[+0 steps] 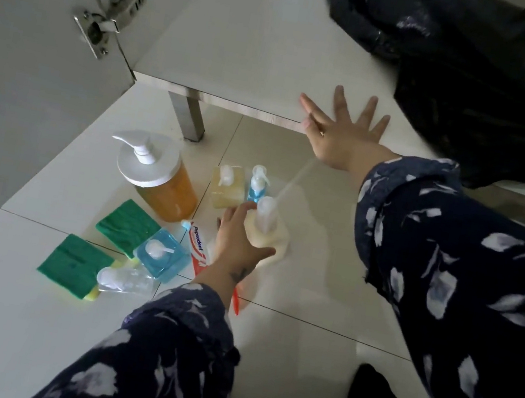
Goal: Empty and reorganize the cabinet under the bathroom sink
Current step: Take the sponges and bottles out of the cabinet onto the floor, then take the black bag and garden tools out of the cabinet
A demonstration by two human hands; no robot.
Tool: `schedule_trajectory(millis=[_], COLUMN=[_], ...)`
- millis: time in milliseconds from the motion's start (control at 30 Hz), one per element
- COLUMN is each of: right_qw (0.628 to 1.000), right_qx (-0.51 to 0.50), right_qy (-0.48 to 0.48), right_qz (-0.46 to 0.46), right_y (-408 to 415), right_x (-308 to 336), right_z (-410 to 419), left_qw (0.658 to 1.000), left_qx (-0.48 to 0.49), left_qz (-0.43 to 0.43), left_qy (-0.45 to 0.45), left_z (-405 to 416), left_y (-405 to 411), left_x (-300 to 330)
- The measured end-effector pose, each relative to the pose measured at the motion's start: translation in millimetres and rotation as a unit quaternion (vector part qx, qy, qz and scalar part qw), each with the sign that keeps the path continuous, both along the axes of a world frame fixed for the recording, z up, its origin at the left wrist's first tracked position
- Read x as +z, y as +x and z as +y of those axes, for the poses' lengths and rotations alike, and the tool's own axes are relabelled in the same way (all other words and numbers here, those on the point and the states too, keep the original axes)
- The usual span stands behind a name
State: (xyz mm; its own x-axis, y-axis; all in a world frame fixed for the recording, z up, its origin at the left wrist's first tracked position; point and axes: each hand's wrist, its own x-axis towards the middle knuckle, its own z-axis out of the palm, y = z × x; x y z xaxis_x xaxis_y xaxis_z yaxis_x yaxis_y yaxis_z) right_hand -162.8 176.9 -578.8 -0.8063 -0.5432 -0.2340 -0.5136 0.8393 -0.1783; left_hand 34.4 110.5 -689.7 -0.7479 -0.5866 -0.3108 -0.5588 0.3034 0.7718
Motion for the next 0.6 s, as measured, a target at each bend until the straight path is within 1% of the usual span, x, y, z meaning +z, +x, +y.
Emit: schedule_trajectory(millis=[233, 400, 533, 600], right_qw=[1.0, 1.0, 0.999, 0.998], right_qx=[-0.001, 0.009, 0.016, 0.028], right_qy=[0.01, 0.018, 0.027, 0.038], right_qz=[-0.017, -0.017, -0.031, -0.034], right_y=[1.3, 1.2, 3.5, 7.0], right_x=[3.8, 4.6, 10.5, 13.6], right_z=[-1.6, -0.5, 1.3, 7.1], left_qw=[0.999, 0.999, 0.996, 0.994], left_qx=[-0.027, -0.037, -0.07, -0.086], left_qz=[0.001, -0.017, -0.053, -0.06], left_qy=[-0.031, -0.024, 0.03, 0.039], left_z=[-3.0, -2.6, -10.9, -16.7], left_y=[-1.4, -1.8, 0.0, 1.8], left_x=[-4.4, 2.9, 29.6, 47.4])
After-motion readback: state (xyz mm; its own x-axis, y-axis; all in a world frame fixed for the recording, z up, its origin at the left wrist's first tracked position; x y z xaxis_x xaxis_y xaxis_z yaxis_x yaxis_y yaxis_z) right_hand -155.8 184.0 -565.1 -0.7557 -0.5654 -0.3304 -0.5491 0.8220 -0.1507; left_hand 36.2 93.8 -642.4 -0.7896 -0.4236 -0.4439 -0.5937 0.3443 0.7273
